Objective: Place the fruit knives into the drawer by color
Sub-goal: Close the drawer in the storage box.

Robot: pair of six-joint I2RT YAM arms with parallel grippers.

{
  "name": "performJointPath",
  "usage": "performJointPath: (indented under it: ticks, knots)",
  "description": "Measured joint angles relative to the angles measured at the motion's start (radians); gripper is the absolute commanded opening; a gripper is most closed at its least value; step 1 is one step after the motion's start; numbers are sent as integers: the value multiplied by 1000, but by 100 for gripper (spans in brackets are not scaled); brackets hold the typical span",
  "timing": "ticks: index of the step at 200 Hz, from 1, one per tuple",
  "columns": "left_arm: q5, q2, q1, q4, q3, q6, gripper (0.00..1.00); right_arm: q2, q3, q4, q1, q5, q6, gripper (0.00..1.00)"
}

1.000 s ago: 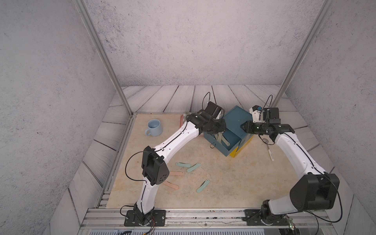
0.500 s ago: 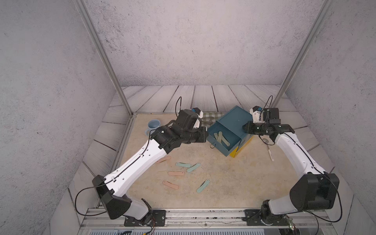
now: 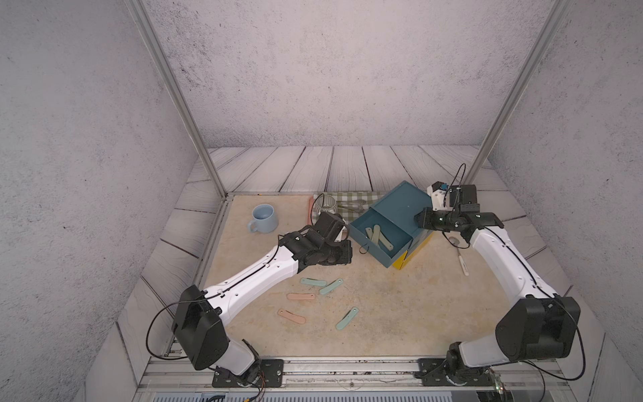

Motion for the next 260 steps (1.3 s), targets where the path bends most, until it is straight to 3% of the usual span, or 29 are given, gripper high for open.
performJointPath:
  ticks: [77, 260]
  knots:
    - [51, 217, 1, 51, 129, 13, 0, -2, -3, 3, 0, 14, 0, 0]
    - [128, 496, 16, 60, 460, 51, 0, 9, -6, 29, 1, 14, 0, 0]
